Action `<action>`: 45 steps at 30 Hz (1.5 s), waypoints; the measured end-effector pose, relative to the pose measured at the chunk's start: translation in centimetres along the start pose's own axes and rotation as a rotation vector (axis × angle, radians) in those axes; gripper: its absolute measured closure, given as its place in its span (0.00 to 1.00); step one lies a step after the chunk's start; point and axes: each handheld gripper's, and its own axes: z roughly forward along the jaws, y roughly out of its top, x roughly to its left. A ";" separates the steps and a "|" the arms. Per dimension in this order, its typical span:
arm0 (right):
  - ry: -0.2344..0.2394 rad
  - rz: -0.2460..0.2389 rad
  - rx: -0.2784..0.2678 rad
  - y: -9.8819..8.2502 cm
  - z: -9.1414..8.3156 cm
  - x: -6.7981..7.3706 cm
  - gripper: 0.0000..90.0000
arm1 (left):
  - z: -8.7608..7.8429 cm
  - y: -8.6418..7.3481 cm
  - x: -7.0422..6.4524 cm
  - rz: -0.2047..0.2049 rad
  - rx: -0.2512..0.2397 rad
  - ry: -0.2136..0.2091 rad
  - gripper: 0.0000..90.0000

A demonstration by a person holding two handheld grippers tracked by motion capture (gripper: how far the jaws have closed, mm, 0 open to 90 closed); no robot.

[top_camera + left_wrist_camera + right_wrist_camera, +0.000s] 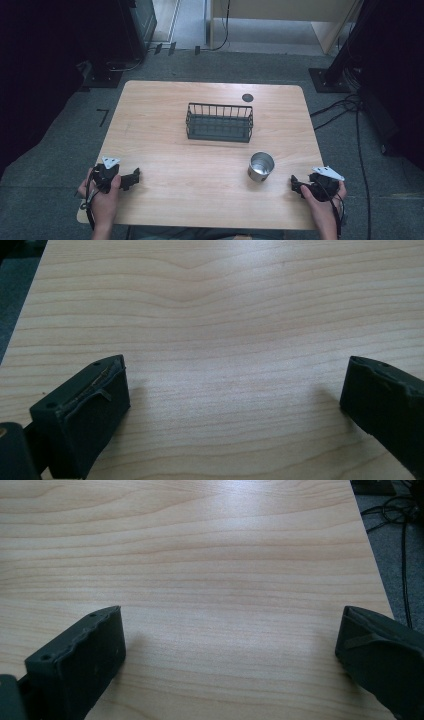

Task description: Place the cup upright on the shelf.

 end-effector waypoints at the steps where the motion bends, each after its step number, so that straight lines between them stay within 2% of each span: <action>1: 0.000 0.000 0.000 0.0 0.0 0.0 0.00 | 0.0 0.0 0.0 0.000 0.000 0.000 0.00; 7: 0.017 0.020 -0.021 -0.1 -0.3 -0.2 0.00 | 0.0 0.0 0.0 0.000 0.000 0.000 0.00; 10: 0.044 0.031 -0.034 0.0 -0.8 -0.1 0.00 | 0.0 0.0 0.0 0.000 0.000 0.000 0.00; 14: 0.078 0.020 -0.053 0.3 -1.3 0.6 0.00 | 0.0 0.0 0.0 0.000 0.000 0.000 0.00; 19: 0.136 -0.024 -0.062 0.5 -1.8 1.9 0.00 | 0.0 0.0 0.0 0.000 0.000 0.000 0.00; 27: 0.177 -0.057 -0.069 0.6 -2.2 3.4 0.00 | 0.0 0.0 0.0 0.000 0.000 0.000 0.00; 30: 0.209 -0.092 -0.076 0.5 -2.3 4.4 0.00 | 0.0 0.0 0.0 0.000 0.000 0.000 0.00; 45: 0.300 -0.148 -0.089 1.1 -2.4 6.7 0.00 | 0.0 0.0 0.0 0.000 0.000 0.000 0.00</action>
